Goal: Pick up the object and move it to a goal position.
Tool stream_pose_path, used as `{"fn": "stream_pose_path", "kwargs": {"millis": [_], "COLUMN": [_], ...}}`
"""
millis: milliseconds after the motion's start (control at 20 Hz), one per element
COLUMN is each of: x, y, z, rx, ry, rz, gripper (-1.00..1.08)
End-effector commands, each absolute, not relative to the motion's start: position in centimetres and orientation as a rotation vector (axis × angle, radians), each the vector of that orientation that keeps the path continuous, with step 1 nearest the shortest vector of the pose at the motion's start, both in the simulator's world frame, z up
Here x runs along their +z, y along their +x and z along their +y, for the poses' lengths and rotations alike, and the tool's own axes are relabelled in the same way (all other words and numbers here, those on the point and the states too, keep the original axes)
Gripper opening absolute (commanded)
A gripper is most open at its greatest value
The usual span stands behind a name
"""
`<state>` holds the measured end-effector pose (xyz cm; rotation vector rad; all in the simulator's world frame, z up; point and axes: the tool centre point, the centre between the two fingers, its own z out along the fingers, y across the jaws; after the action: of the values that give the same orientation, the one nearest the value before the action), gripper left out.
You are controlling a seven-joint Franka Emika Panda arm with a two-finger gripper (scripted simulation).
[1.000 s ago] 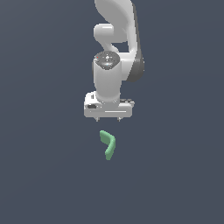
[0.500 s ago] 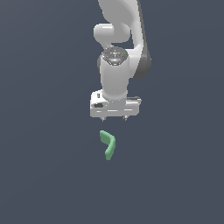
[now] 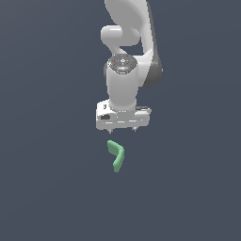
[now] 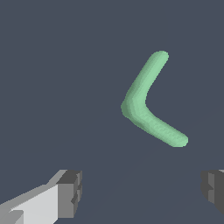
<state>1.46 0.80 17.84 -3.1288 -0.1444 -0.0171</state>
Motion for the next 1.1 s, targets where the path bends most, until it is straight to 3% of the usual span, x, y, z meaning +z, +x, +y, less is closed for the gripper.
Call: {"fn": "stream_pose_path", "kwargs": {"millis": [0,550,1050], "x": [17.6,15.4,14.6], "y": [2.1,6.2,7.6], "z": [0.6,-0.9,-1.5], "rx": [-0.015,-0.004,0.0], "ry": [-3.128,-3.113,-3.103], "rz": [-0.179,-0.409,-0.49], "gripper": [1.0,1.0,1.0]}}
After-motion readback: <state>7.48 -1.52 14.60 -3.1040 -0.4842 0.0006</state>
